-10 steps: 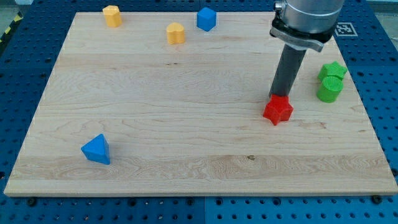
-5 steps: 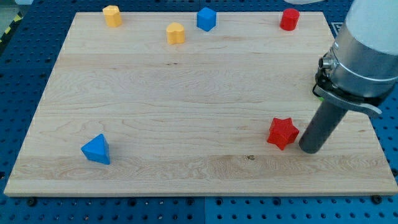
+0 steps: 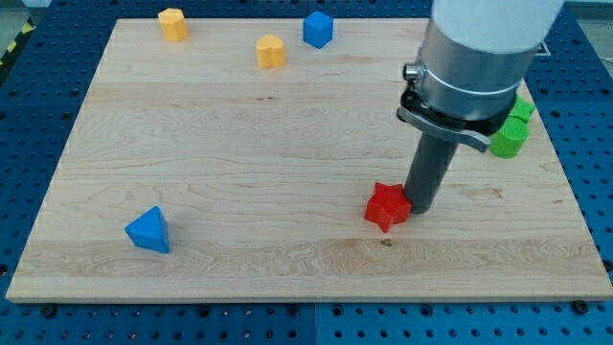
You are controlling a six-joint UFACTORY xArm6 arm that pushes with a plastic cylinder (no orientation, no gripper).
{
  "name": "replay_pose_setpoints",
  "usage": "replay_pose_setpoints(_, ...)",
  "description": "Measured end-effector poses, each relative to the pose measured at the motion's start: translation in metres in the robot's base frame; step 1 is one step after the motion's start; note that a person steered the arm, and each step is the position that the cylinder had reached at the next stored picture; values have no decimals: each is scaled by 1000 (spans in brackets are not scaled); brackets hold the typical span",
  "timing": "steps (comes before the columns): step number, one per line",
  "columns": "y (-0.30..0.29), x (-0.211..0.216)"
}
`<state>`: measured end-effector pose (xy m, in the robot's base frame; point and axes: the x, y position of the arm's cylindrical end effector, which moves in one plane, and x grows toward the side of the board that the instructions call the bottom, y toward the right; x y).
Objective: Slide the red star to the bottom center
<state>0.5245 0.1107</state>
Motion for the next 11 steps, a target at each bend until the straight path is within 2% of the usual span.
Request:
replay_pose_setpoints(1,-11,-18)
replay_pose_setpoints(2,-34,-18)
replay_pose_setpoints(3,-44,3)
replay_pose_setpoints(7,-44,14)
replay_pose_setpoints(8,-12,10)
replay_pose_setpoints(11,-15,56)
